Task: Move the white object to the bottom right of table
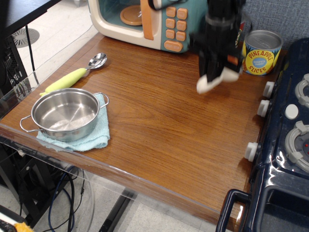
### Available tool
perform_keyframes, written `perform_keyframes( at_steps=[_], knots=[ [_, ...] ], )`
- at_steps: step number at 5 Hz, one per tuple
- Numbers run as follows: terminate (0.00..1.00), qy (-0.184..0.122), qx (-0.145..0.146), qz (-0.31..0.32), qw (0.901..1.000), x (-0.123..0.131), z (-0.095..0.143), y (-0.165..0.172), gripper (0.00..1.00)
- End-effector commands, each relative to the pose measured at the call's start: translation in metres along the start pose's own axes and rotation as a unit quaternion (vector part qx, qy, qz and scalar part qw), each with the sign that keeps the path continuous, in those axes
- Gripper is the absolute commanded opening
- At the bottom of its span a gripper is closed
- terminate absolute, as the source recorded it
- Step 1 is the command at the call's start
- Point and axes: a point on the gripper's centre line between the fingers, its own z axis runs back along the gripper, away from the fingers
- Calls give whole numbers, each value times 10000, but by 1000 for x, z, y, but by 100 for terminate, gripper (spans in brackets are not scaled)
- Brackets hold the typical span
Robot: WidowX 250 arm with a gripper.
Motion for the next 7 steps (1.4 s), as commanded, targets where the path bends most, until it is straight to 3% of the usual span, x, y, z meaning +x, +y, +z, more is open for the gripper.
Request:
perform_keyframes(
  at_steps=[1,2,4,5,7],
  knots=[
    [0,-628,-4,318,9975,-33,83,5,0],
    [0,-588,40,487,9971,-73,94,8,0],
    [0,-310,0,478,9984,-125,69,-27,0],
    [0,-143,-20,192,9997,-140,52,-49,0],
    [0,64,80,-244,9997,-146,20,-71,0]
  ],
)
